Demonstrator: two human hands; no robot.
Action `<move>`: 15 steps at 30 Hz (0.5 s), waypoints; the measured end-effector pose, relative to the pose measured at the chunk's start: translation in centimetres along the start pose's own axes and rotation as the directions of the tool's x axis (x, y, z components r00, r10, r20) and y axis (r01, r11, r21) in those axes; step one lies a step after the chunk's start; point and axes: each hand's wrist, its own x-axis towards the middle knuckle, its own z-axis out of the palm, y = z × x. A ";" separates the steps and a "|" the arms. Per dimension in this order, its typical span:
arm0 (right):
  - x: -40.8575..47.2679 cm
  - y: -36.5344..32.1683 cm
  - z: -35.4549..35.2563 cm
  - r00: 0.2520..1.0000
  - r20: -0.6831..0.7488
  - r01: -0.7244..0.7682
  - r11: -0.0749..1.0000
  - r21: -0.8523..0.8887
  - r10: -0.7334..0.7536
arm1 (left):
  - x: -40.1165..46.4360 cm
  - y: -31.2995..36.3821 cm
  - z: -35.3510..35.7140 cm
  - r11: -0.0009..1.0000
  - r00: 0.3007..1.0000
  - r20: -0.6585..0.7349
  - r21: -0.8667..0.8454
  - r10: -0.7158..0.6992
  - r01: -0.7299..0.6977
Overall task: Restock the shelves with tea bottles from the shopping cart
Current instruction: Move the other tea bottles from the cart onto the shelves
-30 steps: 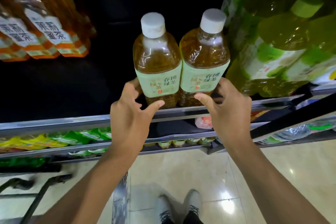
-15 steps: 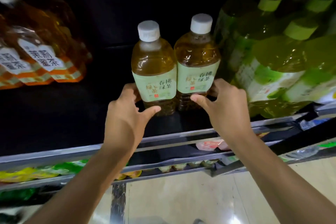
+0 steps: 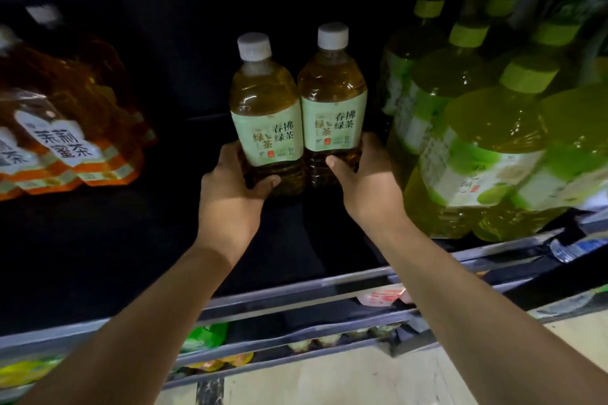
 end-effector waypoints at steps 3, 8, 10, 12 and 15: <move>1.9 -0.2 0.6 0.996 0.019 -0.094 0.985 0.143 0.093 | 1.9 -0.6 0.6 1.000 1.000 -0.023 -0.011 0.013 -0.013; 4.1 -0.6 1.4 0.993 -0.005 -0.113 0.977 0.182 0.116 | 4.5 -1.2 1.3 1.000 0.999 -0.044 -0.011 0.017 -0.018; 4.6 -0.7 2.0 0.992 -0.032 -0.110 0.966 0.234 0.121 | 5.1 -1.4 1.5 0.999 0.999 -0.048 -0.046 0.009 -0.011; 5.1 -0.6 2.6 0.993 -0.049 -0.094 0.957 0.275 0.111 | 5.5 -1.6 1.8 0.998 0.998 -0.057 -0.057 -0.009 0.006; 5.6 -0.2 2.9 0.995 -0.056 -0.061 0.958 0.279 0.080 | 5.5 -1.9 2.2 0.997 0.998 -0.055 -0.074 -0.037 0.033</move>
